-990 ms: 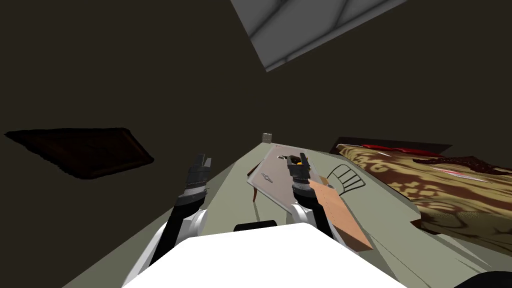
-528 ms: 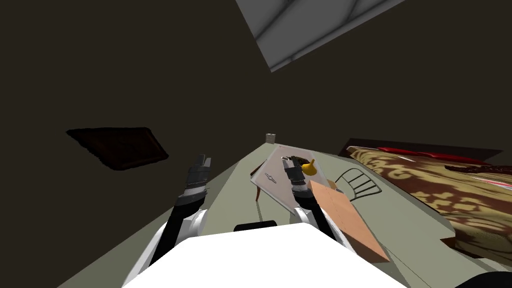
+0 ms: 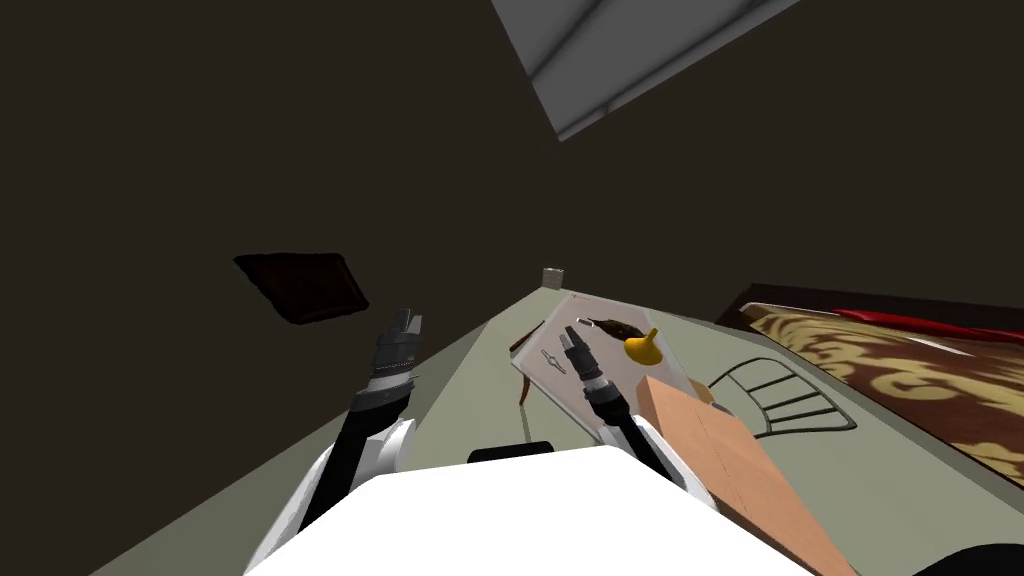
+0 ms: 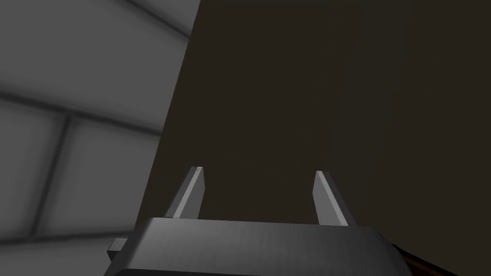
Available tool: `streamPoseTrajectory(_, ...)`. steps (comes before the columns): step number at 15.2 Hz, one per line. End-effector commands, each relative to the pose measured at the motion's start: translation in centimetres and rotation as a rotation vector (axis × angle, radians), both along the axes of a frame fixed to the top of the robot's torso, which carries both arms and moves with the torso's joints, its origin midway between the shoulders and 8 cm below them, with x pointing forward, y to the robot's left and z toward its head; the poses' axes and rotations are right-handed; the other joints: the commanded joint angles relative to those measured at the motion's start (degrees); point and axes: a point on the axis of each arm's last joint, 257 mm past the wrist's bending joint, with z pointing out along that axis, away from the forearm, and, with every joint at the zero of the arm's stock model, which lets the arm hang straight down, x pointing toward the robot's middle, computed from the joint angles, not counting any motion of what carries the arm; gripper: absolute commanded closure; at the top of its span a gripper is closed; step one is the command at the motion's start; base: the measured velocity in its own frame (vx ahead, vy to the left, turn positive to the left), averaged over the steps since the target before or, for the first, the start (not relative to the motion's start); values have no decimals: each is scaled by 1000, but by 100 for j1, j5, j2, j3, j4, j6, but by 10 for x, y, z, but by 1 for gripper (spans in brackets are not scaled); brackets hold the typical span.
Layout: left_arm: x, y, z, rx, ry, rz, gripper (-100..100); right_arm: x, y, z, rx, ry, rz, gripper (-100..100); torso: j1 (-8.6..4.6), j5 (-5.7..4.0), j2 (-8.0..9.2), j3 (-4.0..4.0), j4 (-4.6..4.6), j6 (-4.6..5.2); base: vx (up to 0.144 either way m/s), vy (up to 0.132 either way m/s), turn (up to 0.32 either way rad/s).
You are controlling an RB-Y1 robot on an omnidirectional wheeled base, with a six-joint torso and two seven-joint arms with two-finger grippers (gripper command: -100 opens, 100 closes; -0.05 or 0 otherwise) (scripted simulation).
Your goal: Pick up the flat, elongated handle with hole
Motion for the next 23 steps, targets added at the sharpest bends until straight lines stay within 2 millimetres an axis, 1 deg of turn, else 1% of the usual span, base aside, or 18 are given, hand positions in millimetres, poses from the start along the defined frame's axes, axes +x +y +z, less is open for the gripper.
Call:
streamPoseTrajectory(1, 0, 0, 0, 0, 0, 0, 0, 3, 0, -15, -45, 37, 6, -100, 0, 0, 0, 0, 0, 0, 37, 26, 189)
streamPoseTrajectory(2, 0, 0, 0, 0, 0, 0, 0, 5, -1, -38, -100, 84, 14, -100, -1, 0, 0, 0, 0, 2, 41, 29, 213)
streamPoseTrajectory(3, 0, 0, 0, 0, 0, 0, 0, 5, -1, -38, -101, 84, 14, -100, -2, 0, -1, 0, 0, 1, 45, 23, 161)
streamPoseTrajectory(4, 0, 0, 0, 0, 0, 0, 0, 6, -4, -62, -152, 133, 20, -100, -2, 0, -2, -1, 0, 2, 55, 28, 202)
streamPoseTrajectory(5, 0, 0, 0, 0, 0, 0, 0, 6, -3, -62, -159, 133, 21, -100, -1, 0, -5, -3, -1, 0, 57, 27, 196)
streamPoseTrajectory(6, 0, 0, 0, 0, 0, 0, 0, 6, -7, -85, -209, 179, 28, -100, 0, 0, -6, -3, -1, 2, 57, 29, 261)
streamPoseTrajectory(7, 0, 0, 0, 0, 0, 0, 0, 6, -7, -87, -217, 184, 28, -100, 0, 0, -7, -4, -1, 0, 49, 22, 207)
streamPoseTrajectory(8, 0, 0, 0, 0, 0, 0, 0, 5, -11, -107, -264, 225, 35, -100, -1, 1, -5, -3, -1, 2, 52, 25, 259)
streamPoseTrajectory(9, 0, 0, 0, 0, 0, 0, 0, 4, -12, -113, -276, 236, 34, -100, -1, 0, -6, -3, -1, 0, 54, 21, 202)
streamPoseTrajectory(10, 0, 0, 0, 0, 0, 0, 0, 2, -17, -132, -319, 276, 41, -100, -2, 0, -6, -4, -1, 2, 60, 24, 213)
streamPoseTrajectory(11, 0, 0, 0, 0, 0, 0, 0, 1, -18, -139, -335, 289, 40, -100, -1, 0, -8, -4, -2, 1, 57, 18, 184)
streamPoseTrajectory(12, 0, 0, 0, 0, 0, 0, 0, -2, -25, -159, -379, 332, 46, -100, -2, 0, -7, -4, -2, 2, 63, 22, 264)
streamPoseTrajectory(13, 0, 0, 0, 0, 0, 0, 0, -4, -26, -166, -395, 344, 47, -100, -2, 0, -9, -5, -1, 0, 64, 11, 215)
streamPoseTrajectory(17, 0, 0, 0, 0, 0, 0, 0, -17, -46, -218, -511, 455, 59, -100, -6, 0, -13, -7, -2, 0, 69, 7, 236)
streamPoseTrajectory(18, 0, 0, 0, 0, 0, 0, 0, -17, -46, -219, -513, 455, 59, -100, -6, -1, -13, -8, -3, 2, 48, -1, 50)
streamPoseTrajectory(19, 0, 0, 0, 0, 0, 0, 0, -24, -56, -239, -561, 502, 65, -100, -6, -1, -7, -5, -2, 6, 51, 6, 177)
streamPoseTrajectory(20, 0, 0, 0, 0, 0, 0, 0, -26, -58, -244, -572, 512, 66, -100, -6, -1, -6, -3, -1, 2, 53, 5, 206)
streamPoseTrajectory(23, 0, 0, 0, 0, 0, 0, 0, -43, -81, -282, -664, 604, 77, -100, -6, 0, -9, -5, -2, 4, 69, 2, 245)
